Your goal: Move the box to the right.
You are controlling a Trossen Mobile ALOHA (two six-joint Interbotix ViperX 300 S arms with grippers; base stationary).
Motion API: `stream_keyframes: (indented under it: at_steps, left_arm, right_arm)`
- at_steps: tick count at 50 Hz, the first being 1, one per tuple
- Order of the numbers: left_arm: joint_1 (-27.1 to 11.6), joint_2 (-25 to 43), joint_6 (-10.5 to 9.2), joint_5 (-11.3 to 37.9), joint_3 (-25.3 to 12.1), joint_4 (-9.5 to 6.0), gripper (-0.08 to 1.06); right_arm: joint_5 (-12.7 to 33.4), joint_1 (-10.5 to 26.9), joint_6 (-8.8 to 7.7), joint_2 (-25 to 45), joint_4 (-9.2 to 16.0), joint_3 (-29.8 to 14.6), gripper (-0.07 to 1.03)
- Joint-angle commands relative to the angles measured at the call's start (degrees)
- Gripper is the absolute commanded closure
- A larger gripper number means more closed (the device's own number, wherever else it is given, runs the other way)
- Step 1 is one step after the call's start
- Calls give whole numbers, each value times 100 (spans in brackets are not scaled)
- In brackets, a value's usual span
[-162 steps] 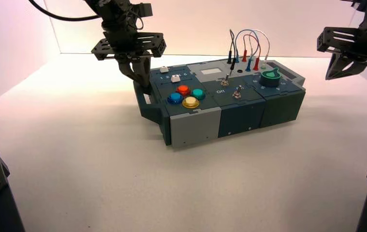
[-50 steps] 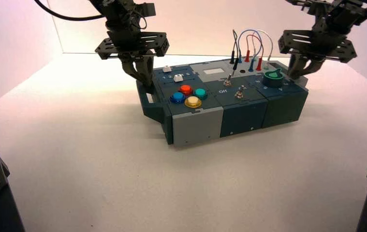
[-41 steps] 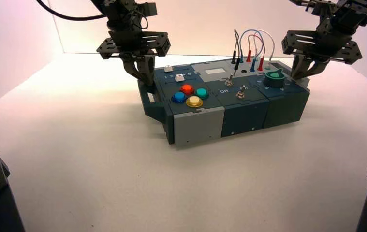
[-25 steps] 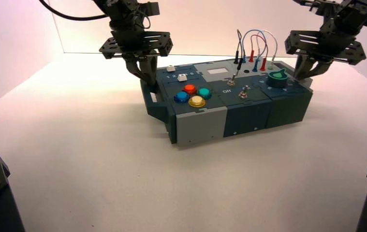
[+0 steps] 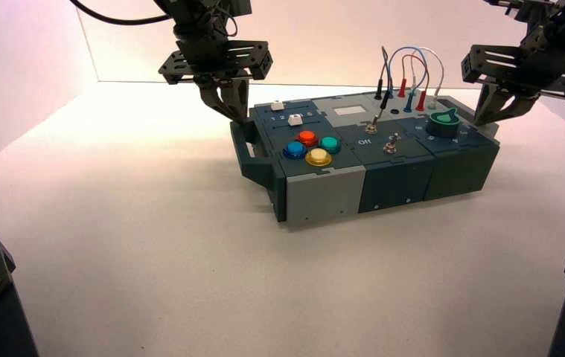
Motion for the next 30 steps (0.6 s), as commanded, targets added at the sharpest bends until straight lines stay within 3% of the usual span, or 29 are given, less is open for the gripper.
stream_keyframes:
  at_steps: [1,24,30]
  left_arm:
    - [97,-62,35,35,44,35,101]
    - [97,-281,53,-26,53,44,101]
    - [97,-483,79,-62,26,105,101]
  right_arm:
    - [-176,-571,26,-53,-26,-26,98]
    - [237,220,9,-105,-26,-272,98]
    - [281,343,-9,-281,-35,-290,98]
